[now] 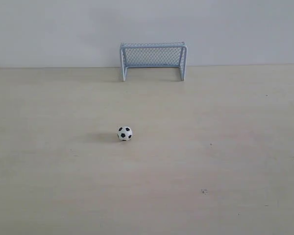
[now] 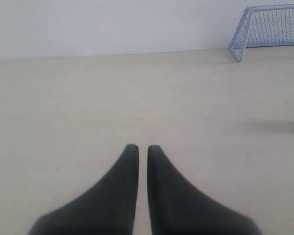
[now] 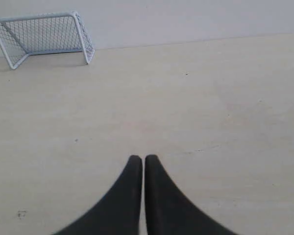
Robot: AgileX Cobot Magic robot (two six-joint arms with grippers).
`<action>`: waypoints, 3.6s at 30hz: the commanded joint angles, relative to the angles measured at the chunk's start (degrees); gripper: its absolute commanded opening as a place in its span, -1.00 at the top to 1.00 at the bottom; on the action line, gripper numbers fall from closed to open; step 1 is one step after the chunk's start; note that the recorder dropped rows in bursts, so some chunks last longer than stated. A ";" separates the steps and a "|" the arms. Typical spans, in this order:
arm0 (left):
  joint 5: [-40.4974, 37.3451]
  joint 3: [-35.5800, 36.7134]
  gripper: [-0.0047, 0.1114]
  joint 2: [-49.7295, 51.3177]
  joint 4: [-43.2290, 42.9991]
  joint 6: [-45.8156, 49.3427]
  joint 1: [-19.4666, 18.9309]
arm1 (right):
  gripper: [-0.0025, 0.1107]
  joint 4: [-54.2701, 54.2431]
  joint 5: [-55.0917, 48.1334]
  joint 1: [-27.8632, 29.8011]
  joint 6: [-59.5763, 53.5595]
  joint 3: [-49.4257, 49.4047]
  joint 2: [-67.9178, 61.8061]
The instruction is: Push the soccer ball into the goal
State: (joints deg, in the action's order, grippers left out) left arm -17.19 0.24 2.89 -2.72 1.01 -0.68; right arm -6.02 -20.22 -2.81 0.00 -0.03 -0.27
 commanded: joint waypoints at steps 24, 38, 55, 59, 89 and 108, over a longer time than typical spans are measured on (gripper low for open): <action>0.66 -0.24 0.81 -0.19 0.38 -0.53 -0.30 | 0.96 0.44 0.66 -0.04 0.00 0.03 0.27; 0.66 -0.24 0.81 -0.19 0.38 -0.53 -0.30 | 0.96 0.44 0.66 -0.04 0.00 0.03 0.27; 0.66 -0.24 0.81 -0.19 0.38 -0.53 -0.30 | 0.96 0.33 0.18 -0.04 0.00 0.03 0.27; 0.66 -0.24 0.81 -0.19 0.38 -0.53 -0.30 | 0.96 0.33 0.18 -0.04 0.00 0.03 0.27; 0.66 -0.24 0.81 -0.19 0.38 -0.53 -0.30 | 0.96 0.33 12.33 -0.04 0.00 0.03 0.27; 0.66 -0.24 0.81 -0.19 0.38 -0.53 -0.30 | 0.96 0.21 22.78 -0.04 1.40 0.03 0.27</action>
State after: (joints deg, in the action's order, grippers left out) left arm -17.19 0.24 2.89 -2.72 1.01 -0.68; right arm -6.02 1.11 -2.81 0.63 -0.03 -0.27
